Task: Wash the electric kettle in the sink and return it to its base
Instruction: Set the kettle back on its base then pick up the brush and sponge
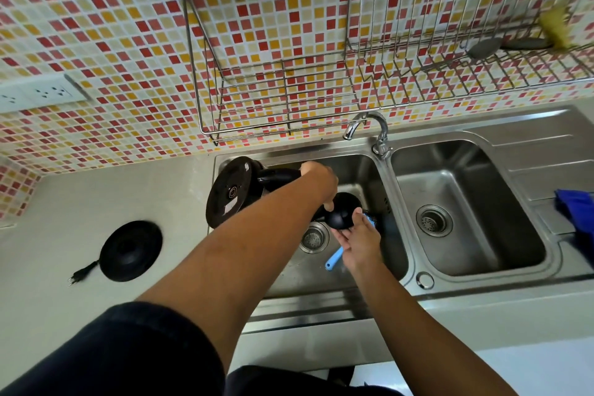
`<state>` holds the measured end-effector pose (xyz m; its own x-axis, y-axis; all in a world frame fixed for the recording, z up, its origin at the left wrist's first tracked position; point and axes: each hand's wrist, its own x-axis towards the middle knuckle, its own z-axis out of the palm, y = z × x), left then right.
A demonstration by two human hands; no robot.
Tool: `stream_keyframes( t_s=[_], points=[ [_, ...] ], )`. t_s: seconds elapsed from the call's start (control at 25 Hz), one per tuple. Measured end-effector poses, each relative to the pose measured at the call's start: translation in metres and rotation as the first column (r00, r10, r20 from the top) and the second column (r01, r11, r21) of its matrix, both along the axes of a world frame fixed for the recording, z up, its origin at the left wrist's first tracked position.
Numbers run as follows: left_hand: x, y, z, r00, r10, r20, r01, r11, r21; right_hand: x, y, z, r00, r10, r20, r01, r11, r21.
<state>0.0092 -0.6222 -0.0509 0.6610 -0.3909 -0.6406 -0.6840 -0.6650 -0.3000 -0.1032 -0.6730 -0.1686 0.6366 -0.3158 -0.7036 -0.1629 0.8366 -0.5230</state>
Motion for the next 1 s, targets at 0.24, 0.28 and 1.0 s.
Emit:
stream_keyframes(
  t_s=[0.24, 0.28, 1.0],
  points=[
    [0.010, 0.051, 0.016, 0.999, -0.002, -0.044, -0.009, 0.970, -0.243, -0.005, -0.011, 0.006, 0.998, 0.045, 0.046, -0.046, 0.999, 0.026],
    [0.009, 0.065, 0.019, 0.998, 0.021, -0.057, -0.038, 0.946, -0.322, -0.004, -0.015, 0.009, 0.996, 0.081, 0.045, -0.081, 0.997, 0.000],
    [-0.048, 0.268, -0.037, 0.779, 0.399, -0.485, -0.408, -0.266, -0.874, 0.003, 0.096, 0.094, 0.923, 0.385, 0.026, -0.347, 0.858, -0.379]
  ],
)
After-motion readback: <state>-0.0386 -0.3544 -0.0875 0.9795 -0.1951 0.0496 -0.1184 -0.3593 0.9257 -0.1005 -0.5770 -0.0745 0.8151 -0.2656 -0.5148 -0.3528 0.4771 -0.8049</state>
